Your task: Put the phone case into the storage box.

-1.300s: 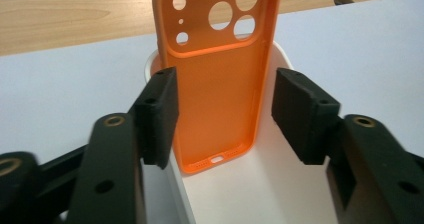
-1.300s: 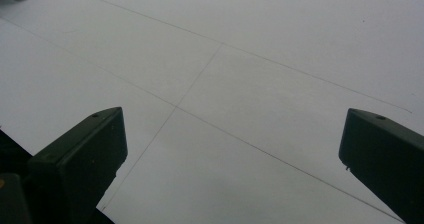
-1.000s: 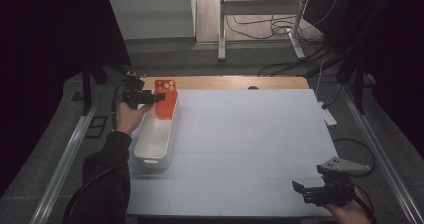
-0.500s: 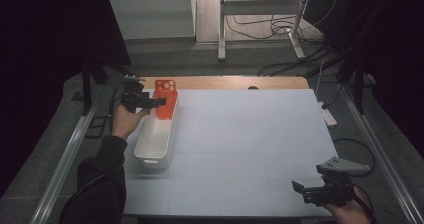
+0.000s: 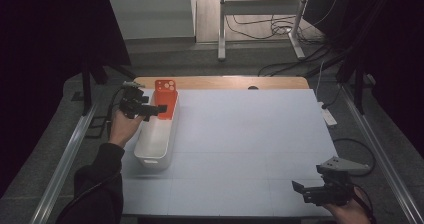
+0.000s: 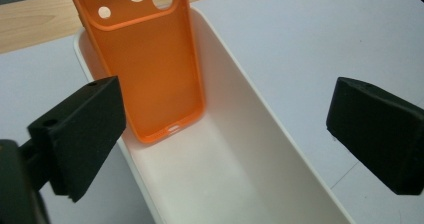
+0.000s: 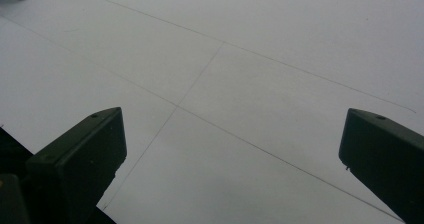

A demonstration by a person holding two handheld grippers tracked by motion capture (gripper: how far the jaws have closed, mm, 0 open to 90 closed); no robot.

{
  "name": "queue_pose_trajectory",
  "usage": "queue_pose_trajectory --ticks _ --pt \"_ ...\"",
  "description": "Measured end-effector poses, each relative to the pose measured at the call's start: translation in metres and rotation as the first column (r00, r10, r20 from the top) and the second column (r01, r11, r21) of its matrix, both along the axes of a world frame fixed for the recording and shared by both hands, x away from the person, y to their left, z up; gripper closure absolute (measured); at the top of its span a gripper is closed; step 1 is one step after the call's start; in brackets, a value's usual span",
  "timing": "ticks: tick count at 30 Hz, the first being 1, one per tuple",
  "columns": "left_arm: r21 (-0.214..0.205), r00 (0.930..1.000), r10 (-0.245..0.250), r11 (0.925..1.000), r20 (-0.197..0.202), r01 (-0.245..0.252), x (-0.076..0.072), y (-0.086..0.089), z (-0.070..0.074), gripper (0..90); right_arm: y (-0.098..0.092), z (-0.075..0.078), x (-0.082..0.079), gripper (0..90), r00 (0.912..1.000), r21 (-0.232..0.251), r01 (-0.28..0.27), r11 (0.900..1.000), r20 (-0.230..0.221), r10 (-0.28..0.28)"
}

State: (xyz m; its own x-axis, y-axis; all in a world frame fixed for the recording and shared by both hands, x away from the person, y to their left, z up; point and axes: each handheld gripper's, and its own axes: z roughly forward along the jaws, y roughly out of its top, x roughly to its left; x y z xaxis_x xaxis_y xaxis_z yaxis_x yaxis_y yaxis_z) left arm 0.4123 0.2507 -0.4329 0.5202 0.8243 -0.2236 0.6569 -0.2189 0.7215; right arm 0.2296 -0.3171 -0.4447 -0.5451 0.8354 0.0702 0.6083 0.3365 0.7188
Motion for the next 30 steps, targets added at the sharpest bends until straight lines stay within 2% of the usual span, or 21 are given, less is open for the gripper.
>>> queue_pose_trajectory --ticks 11,16,24,30 --pt "0.017 0.9977 -0.062 0.9979 0.026 0.062 -0.020 -0.006 -0.001 1.4 0.002 0.000 0.000 0.0 1.0000 -0.016 -0.009 0.9998 -0.001 0.009" --pt "0.003 0.9957 -0.083 0.9966 0.042 0.083 -0.027 -0.010 -0.001 2.1 0.003 0.000 0.000 0.0 0.9999 -0.019 -0.010 0.9998 0.002 0.010" --pt "-0.021 0.9955 -0.072 0.9971 0.062 0.073 -0.037 -0.009 -0.003 1.2 0.003 0.000 0.000 0.0 0.9999 -0.022 -0.013 0.9997 0.002 0.013" --pt "-0.024 0.9946 -0.069 0.9972 0.077 0.071 -0.045 -0.008 -0.004 1.2 0.003 0.000 0.000 0.0 0.9999 -0.025 -0.015 0.9996 0.001 0.015"
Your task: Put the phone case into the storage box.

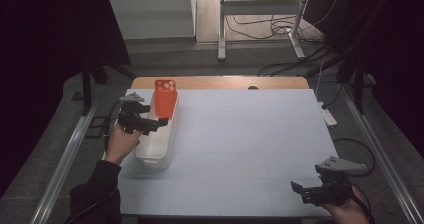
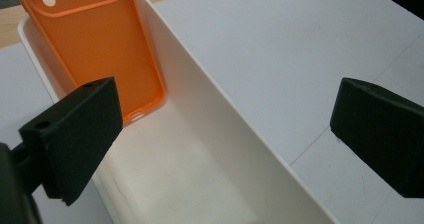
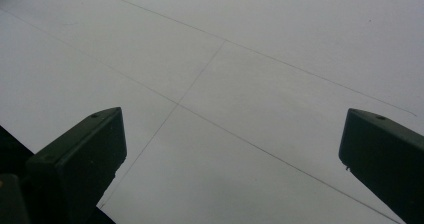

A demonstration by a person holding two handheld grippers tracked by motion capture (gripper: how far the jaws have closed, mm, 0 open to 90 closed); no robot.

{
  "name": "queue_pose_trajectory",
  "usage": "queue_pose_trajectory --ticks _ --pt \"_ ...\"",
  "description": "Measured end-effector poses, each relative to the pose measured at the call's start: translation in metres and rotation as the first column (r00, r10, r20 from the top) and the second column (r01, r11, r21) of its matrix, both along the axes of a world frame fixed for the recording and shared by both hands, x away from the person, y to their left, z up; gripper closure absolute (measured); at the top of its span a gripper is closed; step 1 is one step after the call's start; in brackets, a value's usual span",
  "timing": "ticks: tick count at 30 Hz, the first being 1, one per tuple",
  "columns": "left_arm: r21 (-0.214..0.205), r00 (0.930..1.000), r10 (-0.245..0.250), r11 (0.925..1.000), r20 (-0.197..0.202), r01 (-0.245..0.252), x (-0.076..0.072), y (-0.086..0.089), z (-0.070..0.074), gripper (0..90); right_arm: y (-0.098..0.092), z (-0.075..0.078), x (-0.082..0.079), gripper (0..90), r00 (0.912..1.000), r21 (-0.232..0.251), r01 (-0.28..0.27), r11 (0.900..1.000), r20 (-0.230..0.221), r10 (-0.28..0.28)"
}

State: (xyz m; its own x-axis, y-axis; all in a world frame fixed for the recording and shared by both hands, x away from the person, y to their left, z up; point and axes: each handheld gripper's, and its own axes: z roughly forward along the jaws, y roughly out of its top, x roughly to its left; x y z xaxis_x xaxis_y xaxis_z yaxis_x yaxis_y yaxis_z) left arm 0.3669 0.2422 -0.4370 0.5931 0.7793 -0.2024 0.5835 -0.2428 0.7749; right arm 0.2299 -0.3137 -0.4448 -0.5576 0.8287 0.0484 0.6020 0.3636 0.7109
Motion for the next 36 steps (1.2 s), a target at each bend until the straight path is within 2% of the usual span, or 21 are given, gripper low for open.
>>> queue_pose_trajectory --ticks 21,24,29,36 --pt "0.011 0.9994 0.003 0.9999 0.036 -0.003 -0.036 0.002 -0.003 0.2 0.001 0.000 0.000 0.0 1.0000 -0.013 0.005 0.9999 0.002 -0.005" --pt "0.014 0.9996 0.006 0.9999 0.028 -0.007 -0.042 0.000 -0.001 1.1 0.001 0.000 0.000 0.0 1.0000 -0.015 0.007 0.9999 0.002 -0.007" --pt "0.015 0.9991 -0.002 0.9999 0.041 0.002 -0.053 -0.002 0.001 1.1 0.001 0.000 0.000 0.0 1.0000 -0.013 0.010 0.9999 0.002 -0.010" --pt "0.000 0.9985 0.002 1.0000 0.054 -0.002 -0.066 0.002 0.002 0.8 0.001 0.000 0.000 0.0 0.9999 -0.015 0.010 0.9998 0.002 -0.010"
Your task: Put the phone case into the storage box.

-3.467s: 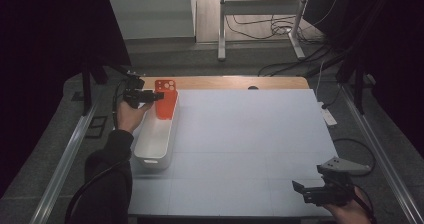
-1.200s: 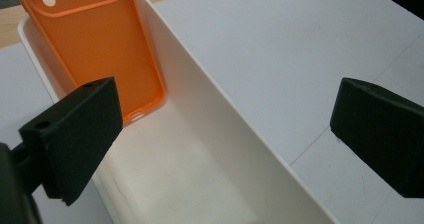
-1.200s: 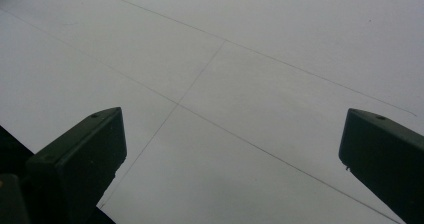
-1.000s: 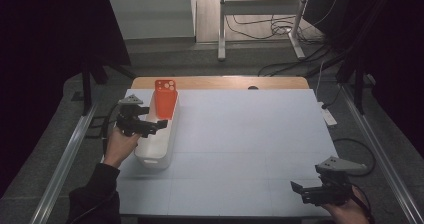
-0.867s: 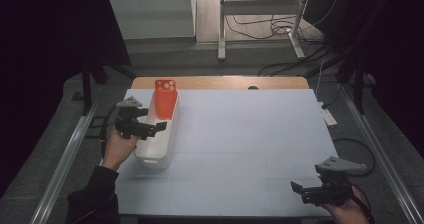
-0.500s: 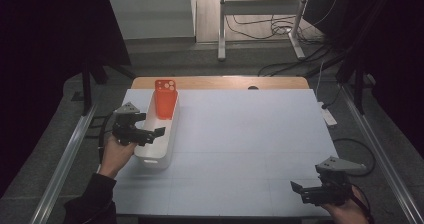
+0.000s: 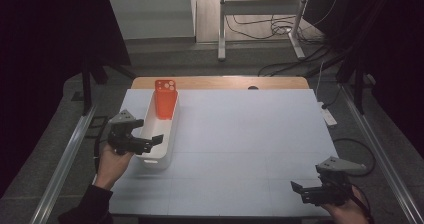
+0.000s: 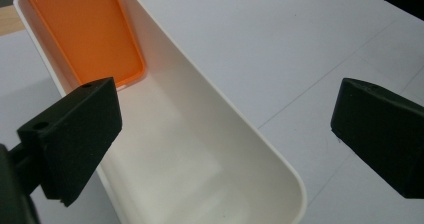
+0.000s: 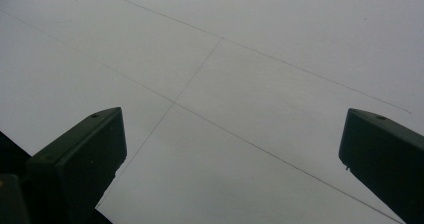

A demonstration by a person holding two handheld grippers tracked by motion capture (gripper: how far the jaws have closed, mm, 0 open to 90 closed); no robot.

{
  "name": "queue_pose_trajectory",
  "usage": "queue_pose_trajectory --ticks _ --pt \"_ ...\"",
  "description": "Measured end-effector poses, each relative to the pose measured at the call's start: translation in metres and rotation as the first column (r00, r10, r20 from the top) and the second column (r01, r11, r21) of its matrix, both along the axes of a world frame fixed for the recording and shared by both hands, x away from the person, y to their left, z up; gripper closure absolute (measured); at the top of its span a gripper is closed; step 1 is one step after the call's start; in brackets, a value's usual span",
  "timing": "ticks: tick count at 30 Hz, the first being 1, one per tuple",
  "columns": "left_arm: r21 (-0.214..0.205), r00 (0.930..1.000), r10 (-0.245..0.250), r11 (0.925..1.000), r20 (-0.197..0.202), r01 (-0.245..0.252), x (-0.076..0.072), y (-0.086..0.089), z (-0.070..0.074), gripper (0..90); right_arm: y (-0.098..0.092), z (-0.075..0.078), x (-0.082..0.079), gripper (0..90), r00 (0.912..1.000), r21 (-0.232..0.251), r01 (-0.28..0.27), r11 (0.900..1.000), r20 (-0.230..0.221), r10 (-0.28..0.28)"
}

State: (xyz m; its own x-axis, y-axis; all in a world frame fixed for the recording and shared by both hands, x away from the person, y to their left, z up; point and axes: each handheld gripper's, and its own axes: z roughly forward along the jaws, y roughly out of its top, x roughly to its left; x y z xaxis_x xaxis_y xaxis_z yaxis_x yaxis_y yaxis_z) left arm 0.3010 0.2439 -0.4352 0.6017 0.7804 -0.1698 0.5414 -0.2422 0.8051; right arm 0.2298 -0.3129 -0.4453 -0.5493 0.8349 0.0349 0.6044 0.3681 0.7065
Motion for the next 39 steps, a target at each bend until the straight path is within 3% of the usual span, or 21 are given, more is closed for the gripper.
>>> queue_pose_trajectory --ticks 10,24,39 --pt "-0.032 0.9998 -0.016 0.9994 -0.009 0.016 -0.015 0.002 -0.001 0.7 0.000 0.000 0.000 0.0 1.0000 -0.004 0.000 1.0000 -0.001 0.000" --pt "-0.011 1.0000 -0.002 0.9999 -0.004 0.002 -0.039 0.005 -0.002 0.8 0.000 0.000 0.000 0.0 1.0000 -0.003 0.001 1.0000 0.001 -0.001" --pt "-0.004 0.9989 0.046 0.9990 -0.006 -0.046 -0.069 0.023 -0.009 0.7 0.000 0.000 0.000 0.0 1.0000 -0.003 0.001 1.0000 -0.002 -0.001"
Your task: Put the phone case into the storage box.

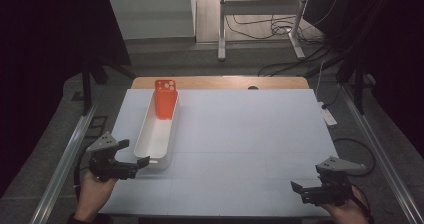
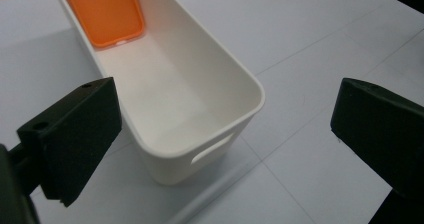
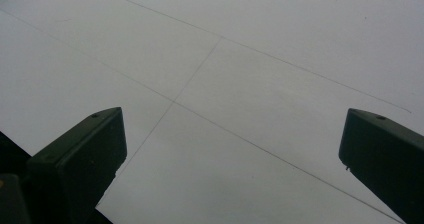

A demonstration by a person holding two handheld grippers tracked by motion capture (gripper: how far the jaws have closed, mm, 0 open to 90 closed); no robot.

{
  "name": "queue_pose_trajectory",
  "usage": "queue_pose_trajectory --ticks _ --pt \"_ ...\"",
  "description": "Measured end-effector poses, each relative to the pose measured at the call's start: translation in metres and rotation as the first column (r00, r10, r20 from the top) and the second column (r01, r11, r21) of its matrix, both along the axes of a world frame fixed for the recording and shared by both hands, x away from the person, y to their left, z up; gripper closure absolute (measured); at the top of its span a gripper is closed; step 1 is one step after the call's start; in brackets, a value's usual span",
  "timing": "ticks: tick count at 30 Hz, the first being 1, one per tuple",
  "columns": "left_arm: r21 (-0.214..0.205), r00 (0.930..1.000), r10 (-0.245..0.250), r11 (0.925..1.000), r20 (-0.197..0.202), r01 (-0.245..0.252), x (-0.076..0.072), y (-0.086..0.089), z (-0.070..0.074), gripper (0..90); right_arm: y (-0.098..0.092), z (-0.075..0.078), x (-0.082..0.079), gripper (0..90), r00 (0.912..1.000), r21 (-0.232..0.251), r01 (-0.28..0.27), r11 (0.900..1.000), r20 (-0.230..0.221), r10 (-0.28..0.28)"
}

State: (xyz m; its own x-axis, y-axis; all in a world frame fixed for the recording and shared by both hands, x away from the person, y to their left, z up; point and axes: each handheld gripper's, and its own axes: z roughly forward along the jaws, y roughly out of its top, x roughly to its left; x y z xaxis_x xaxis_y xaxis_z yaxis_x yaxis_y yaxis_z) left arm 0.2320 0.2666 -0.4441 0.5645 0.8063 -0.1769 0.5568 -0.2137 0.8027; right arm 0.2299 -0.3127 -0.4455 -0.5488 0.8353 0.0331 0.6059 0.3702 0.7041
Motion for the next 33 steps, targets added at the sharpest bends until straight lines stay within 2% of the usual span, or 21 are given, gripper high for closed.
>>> queue_pose_trajectory --ticks 5,20,25,33 --pt "-0.001 0.9999 0.011 0.9999 0.000 -0.011 -0.007 0.004 -0.001 0.7 0.000 0.000 0.000 0.0 1.0000 -0.002 0.000 1.0000 0.000 0.000" --pt "0.032 0.9993 0.036 0.9988 0.011 -0.037 -0.031 0.009 -0.006 0.6 0.000 0.000 0.000 0.0 1.0000 -0.006 0.005 1.0000 -0.002 -0.005" --pt "0.041 0.9993 0.037 0.9985 0.002 -0.037 -0.035 0.010 -0.009 0.5 0.000 0.000 0.000 0.0 1.0000 -0.006 0.005 1.0000 -0.002 -0.005" --pt "0.012 0.9990 0.041 0.9991 -0.016 -0.041 -0.043 0.016 -0.015 0.0 0.000 0.000 0.000 0.0 1.0000 -0.005 0.004 1.0000 -0.005 -0.004"
